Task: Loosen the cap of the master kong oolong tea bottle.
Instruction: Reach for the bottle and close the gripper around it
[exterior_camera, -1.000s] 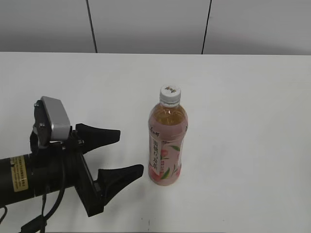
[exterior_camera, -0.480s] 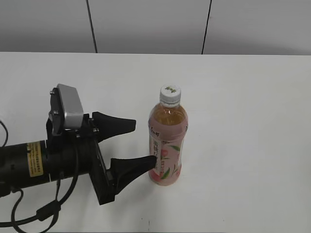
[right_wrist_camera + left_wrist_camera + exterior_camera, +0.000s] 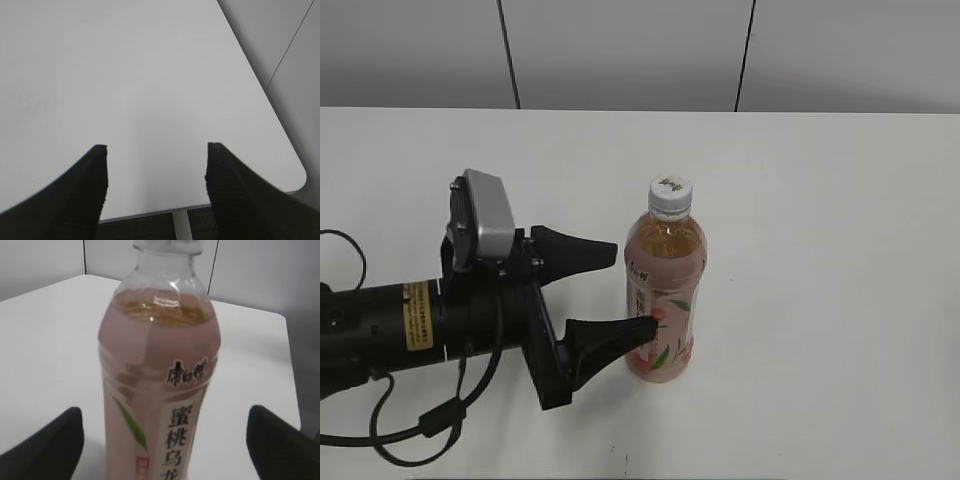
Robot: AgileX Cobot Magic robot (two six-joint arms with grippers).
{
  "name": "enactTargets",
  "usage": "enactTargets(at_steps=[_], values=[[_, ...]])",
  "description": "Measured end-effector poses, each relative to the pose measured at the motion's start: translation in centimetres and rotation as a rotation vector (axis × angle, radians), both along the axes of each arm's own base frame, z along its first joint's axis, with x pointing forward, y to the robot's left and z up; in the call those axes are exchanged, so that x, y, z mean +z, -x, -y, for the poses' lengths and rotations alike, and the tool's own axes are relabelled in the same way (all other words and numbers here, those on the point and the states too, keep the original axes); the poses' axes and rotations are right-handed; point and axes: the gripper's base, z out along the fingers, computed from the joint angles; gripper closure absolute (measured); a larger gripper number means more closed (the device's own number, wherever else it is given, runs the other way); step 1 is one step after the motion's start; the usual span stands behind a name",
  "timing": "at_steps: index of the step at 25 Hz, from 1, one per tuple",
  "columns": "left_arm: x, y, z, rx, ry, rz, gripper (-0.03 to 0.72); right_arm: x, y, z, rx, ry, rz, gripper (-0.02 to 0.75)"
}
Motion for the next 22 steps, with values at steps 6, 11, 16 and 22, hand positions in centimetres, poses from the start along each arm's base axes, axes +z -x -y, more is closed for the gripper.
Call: enactTargets(at_steps=[6,11,16,22], values=[[-0.1,-1.4,0.7,-0.001,0.021,-0.008,0.099,0.0,0.0,0.0,0.000,0.000,0.000,0.267],[-0.7,-2.3,1.4,-0.028,0.029,-0.036,0.099,0.0,0.0,0.0,0.000,0.000,0.000,0.267],[-0.5,-3.3,2.0,-0.037,0.035,-0.017,0.099,0.0,0.0,0.0,0.000,0.000,0.000,0.267],[-0.3,-3.7,2.4,-0.060,0.016,-0.023,0.099,0.0,0.0,0.0,0.000,0.000,0.000,0.267]])
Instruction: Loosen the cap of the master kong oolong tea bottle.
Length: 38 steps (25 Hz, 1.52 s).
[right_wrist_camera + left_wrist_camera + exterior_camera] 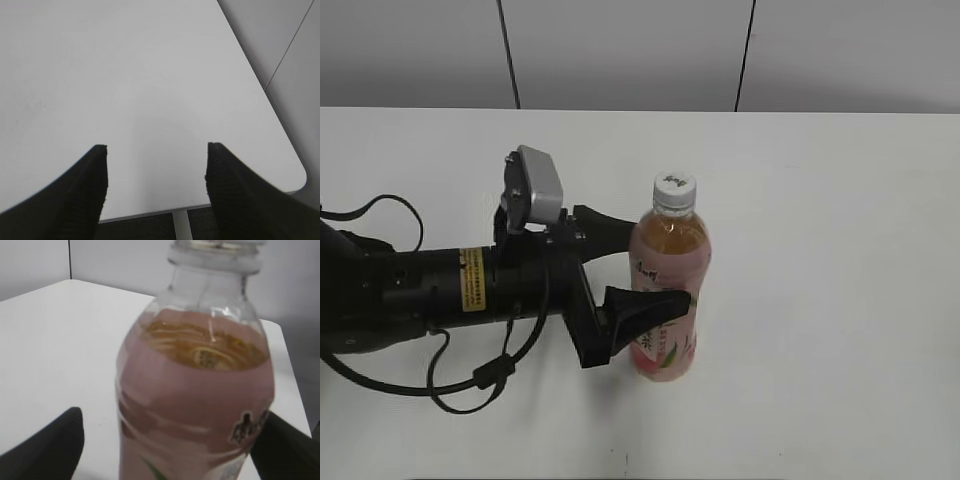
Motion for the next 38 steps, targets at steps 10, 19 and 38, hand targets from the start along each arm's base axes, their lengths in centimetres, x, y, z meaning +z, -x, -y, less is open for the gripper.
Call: enactTargets(at_steps=[10,19,38], values=[[-0.7,1.6,2.4,-0.032,-0.085,-0.028,0.099,0.0,0.0,0.0,0.000,0.000,0.000,0.267],[-0.6,0.7,2.2,0.102,-0.062,-0.067,0.204,0.0,0.0,0.0,0.000,0.000,0.000,0.267],[1.7,0.6,1.2,0.097,-0.207,0.084,0.300,0.0,0.0,0.0,0.000,0.000,0.000,0.267]])
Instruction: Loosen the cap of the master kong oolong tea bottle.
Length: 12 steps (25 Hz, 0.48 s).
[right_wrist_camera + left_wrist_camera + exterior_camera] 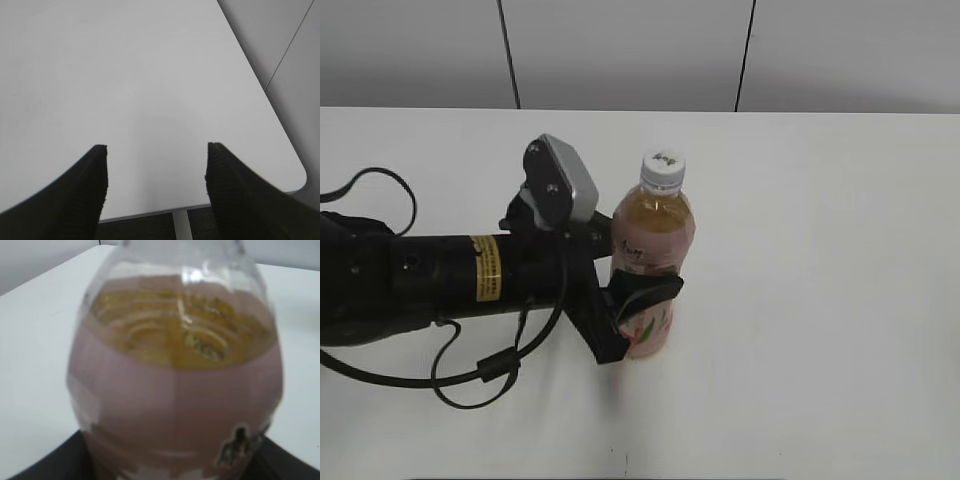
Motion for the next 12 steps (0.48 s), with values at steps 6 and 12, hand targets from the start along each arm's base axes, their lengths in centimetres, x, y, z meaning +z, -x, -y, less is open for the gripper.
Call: enactTargets(at_steps=[6,12], values=[[1.0,-0.8,-1.1,0.045,0.000,0.026,0.300,0.0,0.0,0.0,0.000,0.000,0.000,0.267],[0.0,-2.0,-3.3,0.131,-0.039,-0.008,0.300,0.0,0.0,-0.1,0.006,-0.009,0.000,0.267]])
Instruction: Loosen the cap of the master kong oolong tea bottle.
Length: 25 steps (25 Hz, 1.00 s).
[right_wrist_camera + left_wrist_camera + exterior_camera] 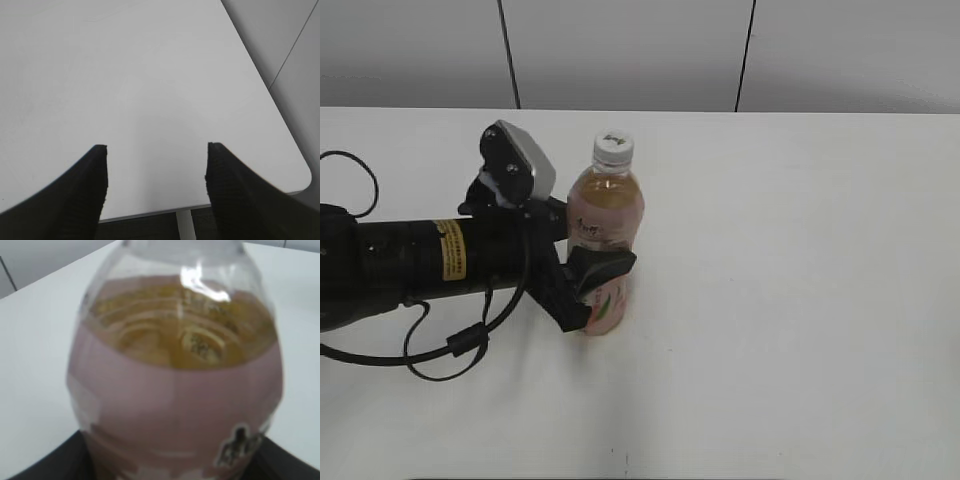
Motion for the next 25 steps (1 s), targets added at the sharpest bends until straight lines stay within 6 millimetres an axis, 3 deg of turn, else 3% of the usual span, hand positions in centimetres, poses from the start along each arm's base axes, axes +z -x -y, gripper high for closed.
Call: enactTargets(at_steps=[7,13,18,25], values=[[-1.7,-0.5,-0.5,0.011,0.105,-0.032,0.300,0.1,-0.4,-0.3,0.018,-0.026,-0.019,0.267],[-2.2,-0.5,-0.3,-0.010,0.152,-0.027,0.300,1.6,-2.0,-1.0,0.103,-0.023,-0.042,0.267],[-2.2,-0.5,-0.3,-0.012,0.153,-0.027,0.300,3.3,-5.9,-2.7,0.296,-0.069,-0.182,0.296],[-2.2,-0.4,-0.3,-0.014,0.154,-0.026,0.300,5.2,-15.1,-4.3,0.468,-0.162,-0.461,0.347]])
